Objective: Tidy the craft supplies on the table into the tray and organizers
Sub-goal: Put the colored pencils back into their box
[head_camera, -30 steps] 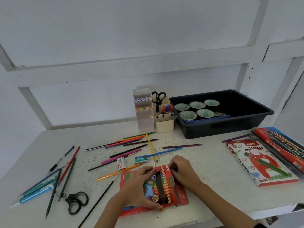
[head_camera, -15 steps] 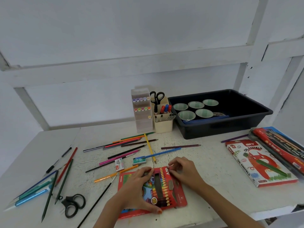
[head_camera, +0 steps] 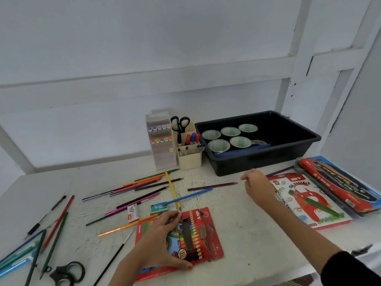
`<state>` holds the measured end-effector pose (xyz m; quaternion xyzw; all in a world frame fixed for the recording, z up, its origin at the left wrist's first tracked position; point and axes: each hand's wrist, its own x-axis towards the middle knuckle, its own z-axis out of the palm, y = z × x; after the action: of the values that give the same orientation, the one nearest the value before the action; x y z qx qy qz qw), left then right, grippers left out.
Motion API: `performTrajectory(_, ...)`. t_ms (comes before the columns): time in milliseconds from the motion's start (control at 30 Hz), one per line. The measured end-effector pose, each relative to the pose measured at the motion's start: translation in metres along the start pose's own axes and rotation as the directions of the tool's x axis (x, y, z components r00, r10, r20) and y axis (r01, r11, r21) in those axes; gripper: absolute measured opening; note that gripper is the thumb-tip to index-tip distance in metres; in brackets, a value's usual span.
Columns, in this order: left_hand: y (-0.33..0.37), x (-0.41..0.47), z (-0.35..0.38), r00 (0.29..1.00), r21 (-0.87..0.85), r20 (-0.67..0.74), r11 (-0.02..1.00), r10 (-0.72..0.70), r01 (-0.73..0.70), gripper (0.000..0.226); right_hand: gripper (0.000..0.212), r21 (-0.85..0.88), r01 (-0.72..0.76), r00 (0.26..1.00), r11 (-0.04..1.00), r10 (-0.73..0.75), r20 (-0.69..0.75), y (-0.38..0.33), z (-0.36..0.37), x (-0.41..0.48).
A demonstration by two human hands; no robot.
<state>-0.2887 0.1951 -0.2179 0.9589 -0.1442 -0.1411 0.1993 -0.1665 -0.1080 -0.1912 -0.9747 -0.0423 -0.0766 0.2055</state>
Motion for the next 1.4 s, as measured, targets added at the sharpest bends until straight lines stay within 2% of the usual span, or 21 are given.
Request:
performTrajectory(67, 0.001, 0.005, 0.000, 1.000, -0.001, -0.005, 1.000, 0.001, -0.001, 0.131, 0.034, -0.242, -0.106, 0.990, 0.964, 0.125, 0.063, 0.023, -0.016, 0.018)
performTrajectory(133, 0.001, 0.010, 0.000, 1.000, -0.002, -0.009, 1.000, 0.000, 0.000, 0.132, 0.039, -0.411, -0.108, 0.973, 0.905, 0.180, 0.141, 0.038, -0.024, 0.029)
performTrajectory(233, 0.004, 0.016, -0.001, 1.000, 0.005, -0.013, 1.000, 0.006, -0.006, 0.131, 0.040, -0.475, -0.076, 0.943, 0.877, 0.218, 0.252, 0.046, -0.023, 0.035)
performTrajectory(300, 0.005, 0.018, -0.001, 1.000, 0.002, -0.014, 1.000, 0.002, -0.002, 0.130, 0.039, -0.488, -0.041, 0.948, 0.872, 0.189, 0.257, 0.044, -0.017, 0.036)
performTrajectory(467, 0.004, 0.020, -0.002, 1.000, -0.002, -0.007, 1.000, -0.001, 0.001, 0.127, 0.039, -0.450, 0.127, 0.969, 0.884, -0.012, 0.249, 0.025, 0.007, 0.036)
performTrajectory(533, 0.004, 0.019, -0.002, 1.000, 0.003, -0.011, 1.000, -0.002, 0.002, 0.128, 0.036, -0.401, 0.251, 0.953, 0.881, -0.153, 0.260, 0.012, 0.017, 0.033)
performTrajectory(633, 0.004, 0.019, -0.002, 1.000, 0.005, -0.007, 1.000, -0.003, 0.003, 0.128, 0.031, -0.330, 0.467, 0.882, 0.820, -0.407, 0.237, -0.006, 0.027, 0.020)
performTrajectory(700, 0.004, 0.018, -0.002, 1.000, 0.001, -0.015, 1.000, -0.006, 0.006, 0.128, 0.030, -0.267, 0.550, 0.835, 0.791, -0.521, 0.176, -0.018, 0.032, 0.006)
performTrajectory(767, 0.004, 0.018, -0.002, 1.000, -0.002, -0.020, 1.000, -0.011, 0.011, 0.128, 0.032, -0.212, 0.612, 0.791, 0.762, -0.592, 0.154, -0.031, 0.032, -0.010)
performTrajectory(867, 0.005, 0.017, -0.001, 1.000, -0.004, -0.025, 1.000, -0.012, 0.012, 0.129, 0.041, -0.167, 0.673, 0.735, 0.721, -0.626, 0.259, -0.044, 0.036, -0.035)
performTrajectory(967, 0.004, 0.015, -0.002, 0.999, -0.024, -0.033, 1.000, -0.007, 0.007, 0.128, 0.045, -0.143, 0.638, 0.757, 0.757, -0.581, 0.298, -0.050, 0.041, -0.050)
performTrajectory(1233, -0.002, 0.007, 0.000, 0.999, -0.026, -0.042, 1.000, -0.018, 0.017, 0.127, 0.035, -0.083, 0.529, 0.822, 0.844, -0.486, 0.297, -0.063, 0.045, -0.052)
performTrajectory(1300, -0.003, 0.007, 0.000, 0.999, -0.024, -0.045, 1.000, -0.018, 0.017, 0.127, 0.025, 0.017, 0.492, 0.836, 0.870, -0.477, 0.271, -0.070, 0.050, -0.055)
performTrajectory(1367, -0.003, 0.008, -0.001, 0.999, -0.020, -0.044, 1.000, -0.021, 0.020, 0.125, 0.008, 0.211, 0.357, 0.900, 0.910, -0.396, 0.181, -0.079, 0.057, -0.057)
performTrajectory(1400, -0.004, 0.008, -0.001, 0.999, -0.020, -0.042, 1.000, -0.022, 0.022, 0.125, 0.009, 0.313, 0.273, 0.933, 0.910, -0.329, 0.145, -0.083, 0.059, -0.059)
